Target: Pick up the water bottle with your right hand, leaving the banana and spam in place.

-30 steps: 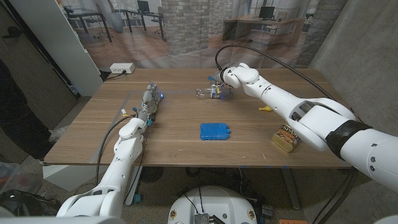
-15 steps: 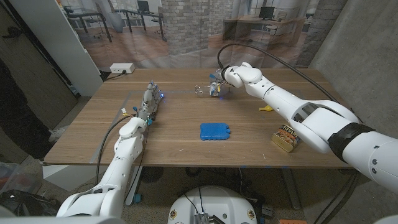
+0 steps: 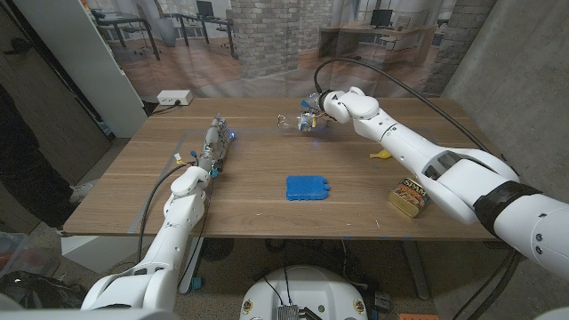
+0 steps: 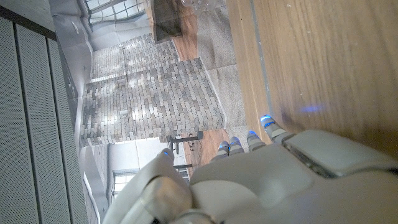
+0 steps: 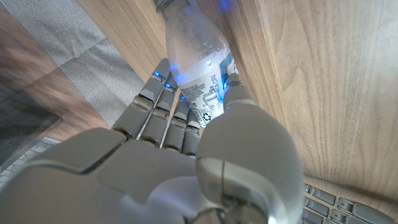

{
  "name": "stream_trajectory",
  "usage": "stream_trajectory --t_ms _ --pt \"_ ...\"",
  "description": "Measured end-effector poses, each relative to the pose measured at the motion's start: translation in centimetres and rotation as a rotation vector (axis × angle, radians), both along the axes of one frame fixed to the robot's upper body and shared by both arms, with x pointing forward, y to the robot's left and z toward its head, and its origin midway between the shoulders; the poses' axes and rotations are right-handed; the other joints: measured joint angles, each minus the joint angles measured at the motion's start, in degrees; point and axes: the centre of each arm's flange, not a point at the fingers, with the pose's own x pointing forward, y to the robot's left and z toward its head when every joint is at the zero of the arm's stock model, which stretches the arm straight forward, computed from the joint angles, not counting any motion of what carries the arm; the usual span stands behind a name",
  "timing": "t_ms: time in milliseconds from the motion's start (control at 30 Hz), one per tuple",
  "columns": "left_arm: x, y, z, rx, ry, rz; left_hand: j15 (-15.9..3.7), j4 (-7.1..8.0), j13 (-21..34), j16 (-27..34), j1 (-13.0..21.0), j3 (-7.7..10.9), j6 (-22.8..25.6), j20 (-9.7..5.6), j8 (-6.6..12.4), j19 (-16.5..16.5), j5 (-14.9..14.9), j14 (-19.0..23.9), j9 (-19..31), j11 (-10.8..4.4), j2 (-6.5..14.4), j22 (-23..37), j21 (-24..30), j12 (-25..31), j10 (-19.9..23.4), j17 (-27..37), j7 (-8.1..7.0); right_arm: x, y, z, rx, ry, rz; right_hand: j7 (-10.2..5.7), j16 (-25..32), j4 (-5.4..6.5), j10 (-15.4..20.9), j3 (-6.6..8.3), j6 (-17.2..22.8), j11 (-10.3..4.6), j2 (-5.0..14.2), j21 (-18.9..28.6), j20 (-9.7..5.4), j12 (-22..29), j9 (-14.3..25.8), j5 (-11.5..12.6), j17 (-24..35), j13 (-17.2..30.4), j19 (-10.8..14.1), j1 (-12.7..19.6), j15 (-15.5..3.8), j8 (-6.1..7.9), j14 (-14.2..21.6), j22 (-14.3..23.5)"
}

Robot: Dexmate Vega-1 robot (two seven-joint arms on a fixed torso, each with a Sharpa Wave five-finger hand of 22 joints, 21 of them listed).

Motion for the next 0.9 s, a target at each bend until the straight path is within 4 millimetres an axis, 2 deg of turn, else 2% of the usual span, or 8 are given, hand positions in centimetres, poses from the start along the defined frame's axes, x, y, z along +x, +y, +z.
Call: stream_trajectory --t_ms 900 --pt "-0.7 -0.2 0.2 0.006 -0.014 0.000 0.00 0.00 0.0 0.0 0.0 0.00 0.0 -0.02 0.00 0.0 0.0 0.0 0.0 0.00 0.0 0.0 -0.2 0.0 0.0 0.0 0.00 -2.3 -0.3 1.6 0.061 -0.084 0.049 0.42 0.0 0.00 0.2 0.00 0.4 -0.19 -0.02 0.2 0.00 0.0 0.0 -0.5 0.4 0.5 0.0 0.0 0.01 0.27 0.0 0.0"
